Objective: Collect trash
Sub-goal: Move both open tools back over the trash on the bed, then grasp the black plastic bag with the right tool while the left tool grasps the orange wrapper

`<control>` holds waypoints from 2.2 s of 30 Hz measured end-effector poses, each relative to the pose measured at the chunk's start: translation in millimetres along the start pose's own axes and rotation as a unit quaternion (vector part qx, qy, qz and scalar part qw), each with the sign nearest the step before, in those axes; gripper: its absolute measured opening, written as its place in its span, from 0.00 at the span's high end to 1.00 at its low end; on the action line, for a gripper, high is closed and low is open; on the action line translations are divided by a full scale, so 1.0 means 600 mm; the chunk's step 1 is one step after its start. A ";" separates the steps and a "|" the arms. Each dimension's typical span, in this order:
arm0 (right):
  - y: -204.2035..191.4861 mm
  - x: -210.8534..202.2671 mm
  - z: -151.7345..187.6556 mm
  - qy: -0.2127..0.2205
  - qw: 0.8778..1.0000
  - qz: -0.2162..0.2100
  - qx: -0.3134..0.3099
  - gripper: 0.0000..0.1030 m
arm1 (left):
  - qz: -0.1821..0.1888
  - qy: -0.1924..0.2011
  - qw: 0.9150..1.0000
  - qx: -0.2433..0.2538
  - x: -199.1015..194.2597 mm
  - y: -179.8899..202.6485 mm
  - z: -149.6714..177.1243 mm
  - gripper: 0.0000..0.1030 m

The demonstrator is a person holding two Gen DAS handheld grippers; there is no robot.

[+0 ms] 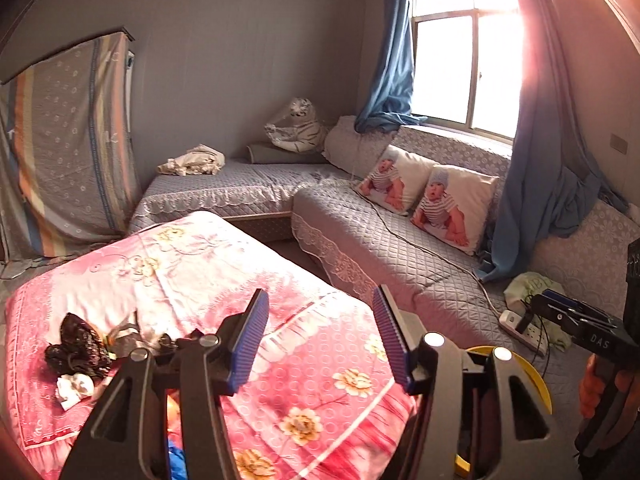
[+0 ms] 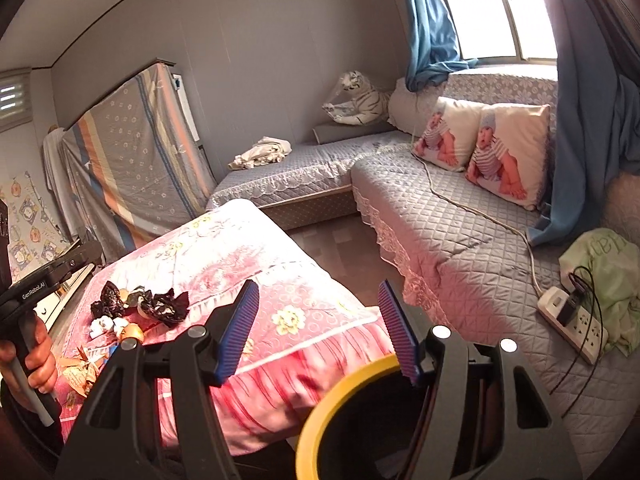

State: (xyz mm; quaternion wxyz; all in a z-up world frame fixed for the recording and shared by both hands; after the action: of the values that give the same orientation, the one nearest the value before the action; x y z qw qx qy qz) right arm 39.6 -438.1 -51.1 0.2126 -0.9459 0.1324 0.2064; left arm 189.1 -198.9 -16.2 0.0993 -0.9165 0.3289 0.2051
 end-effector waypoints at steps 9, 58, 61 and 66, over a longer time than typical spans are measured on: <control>-0.185 0.049 -0.035 0.019 0.994 -0.083 -0.075 0.39 | -0.145 0.027 0.988 -0.039 -0.119 -0.174 -0.005 0.42; -0.466 0.445 0.264 -0.196 0.935 -0.132 -0.266 0.39 | -0.162 -0.162 0.954 -0.193 -0.088 -0.297 0.354 0.40; -0.473 0.458 0.274 -0.202 0.930 -0.133 -0.275 0.39 | -0.161 -0.171 0.952 -0.194 -0.077 -0.301 0.360 0.40; -0.485 0.476 0.288 -0.216 0.924 -0.136 -0.286 0.39 | -0.158 -0.184 0.950 -0.198 -0.056 -0.308 0.368 0.40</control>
State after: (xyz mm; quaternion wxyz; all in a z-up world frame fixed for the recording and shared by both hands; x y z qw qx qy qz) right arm 331.8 -151.1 -220.2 -0.0178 -0.9078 -0.1111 0.4041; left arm 216.0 31.2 -190.6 0.0058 -0.9041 0.1086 0.4132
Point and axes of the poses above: each gripper's, at about its wrist camera, not at the fingertips, and x roughly the way its jaws point, y to its right, z to its underside, the point moved 8 cm from there along x, roughly the way its jaws point, and after that the axes turned 8 degrees about x, right-handed, at the moved point
